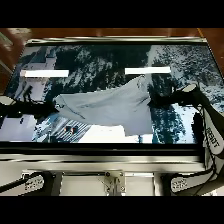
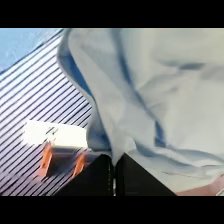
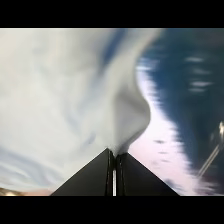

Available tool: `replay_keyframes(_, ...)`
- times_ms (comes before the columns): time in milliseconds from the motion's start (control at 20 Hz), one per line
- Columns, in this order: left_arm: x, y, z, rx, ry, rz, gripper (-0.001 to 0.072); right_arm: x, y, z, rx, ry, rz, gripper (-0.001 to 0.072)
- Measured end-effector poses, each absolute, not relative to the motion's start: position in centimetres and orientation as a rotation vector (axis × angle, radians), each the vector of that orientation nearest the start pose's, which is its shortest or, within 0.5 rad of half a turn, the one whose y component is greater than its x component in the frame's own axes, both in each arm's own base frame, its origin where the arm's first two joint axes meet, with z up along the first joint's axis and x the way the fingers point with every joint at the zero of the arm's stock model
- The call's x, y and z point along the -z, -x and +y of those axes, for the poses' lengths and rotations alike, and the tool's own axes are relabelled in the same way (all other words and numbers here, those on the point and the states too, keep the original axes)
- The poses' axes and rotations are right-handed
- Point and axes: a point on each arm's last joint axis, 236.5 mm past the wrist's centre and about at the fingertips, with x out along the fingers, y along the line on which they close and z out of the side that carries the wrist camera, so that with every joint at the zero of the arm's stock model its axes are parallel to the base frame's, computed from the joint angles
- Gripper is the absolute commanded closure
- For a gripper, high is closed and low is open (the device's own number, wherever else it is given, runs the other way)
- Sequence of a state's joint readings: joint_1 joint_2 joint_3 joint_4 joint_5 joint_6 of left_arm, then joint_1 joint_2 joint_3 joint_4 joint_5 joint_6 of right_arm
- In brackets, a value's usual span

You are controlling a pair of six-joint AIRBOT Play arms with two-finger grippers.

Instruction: Fold the shirts.

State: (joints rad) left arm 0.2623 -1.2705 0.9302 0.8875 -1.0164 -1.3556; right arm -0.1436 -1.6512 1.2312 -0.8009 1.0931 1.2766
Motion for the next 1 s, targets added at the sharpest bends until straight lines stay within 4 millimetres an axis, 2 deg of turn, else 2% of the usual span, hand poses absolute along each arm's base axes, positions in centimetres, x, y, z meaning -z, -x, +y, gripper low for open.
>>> replay_keyframes(50,-1.8,-39.6,-2.4,0.168,0.624,1.080,0.0671,3.1,-44.9,8.4,-0.399,-0.602,1.239,0.0650)
replay_keyframes(100,-5.7,-41.0,-1.8,0.175,0.578,0.976,0.0671,-0.9,-45.9,8.4,-0.438,-0.539,1.145,0.0650)
replay_keyframes(150,-10.9,-42.2,-1.2,0.179,0.518,0.846,0.0671,-5.8,-47.0,8.3,-0.470,-0.476,1.025,0.0650)
replay_keyframes(200,-16.8,-42.9,-0.6,0.180,0.464,0.698,0.0670,-10.8,-47.6,8.1,-0.487,-0.409,0.905,0.0650)
replay_keyframes(250,-23.8,-42.8,-0.3,0.182,0.405,0.529,0.0670,-16.7,-48.0,7.7,-0.487,-0.346,0.759,0.0650)
replay_keyframes(300,-30.5,-41.8,-0.3,0.185,0.354,0.372,0.0670,-23.6,-47.5,7.6,-0.488,-0.285,0.597,0.0650)
replay_keyframes(350,-37.5,-39.5,-0.5,0.188,0.298,0.208,0.0671,-29.6,-46.1,7.6,-0.487,-0.229,0.457,0.0650)
replay_keyframes(450,-48.4,-33.0,-1.9,0.202,0.209,-0.063,0.0671,-40.8,-40.6,8.0,-0.476,-0.131,0.198,0.0650)
replay_keyframes(550,-55.1,-25.7,-3.6,0.209,0.130,-0.252,0.0671,-48.3,-33.9,8.1,-0.436,-0.076,0.012,0.0650)
replay_keyframes(600,-57.3,-22.1,-4.3,0.201,0.087,-0.324,0.0671,-50.7,-30.8,8.0,-0.408,-0.056,-0.053,0.0650)
replay_keyframes(650,-58.4,-19.0,-4.9,0.191,0.050,-0.370,0.0671,-52.7,-27.6,7.7,-0.373,-0.036,-0.113,0.0650)
replay_keyframes(700,-59.1,-16.4,-5.2,0.172,0.026,-0.400,0.0671,-54.2,-24.7,7.2,-0.333,-0.019,-0.164,0.0650)
replay_keyframes(750,-58.9,-14.7,-5.2,0.146,0.007,-0.398,0.0671,-55.6,-21.8,6.7,-0.289,-0.005,-0.219,0.0650)
replay_keyframes(850,-58.0,-12.2,-4.7,0.088,-0.010,-0.369,0.0671,-57.2,-17.4,5.8,-0.217,0.010,-0.293,0.0650)
replay_keyframes(1000,-54.9,-11.6,-3.7,0.028,-0.007,-0.247,0.0671,-57.9,-13.8,4.8,-0.152,0.006,-0.343,0.0650)
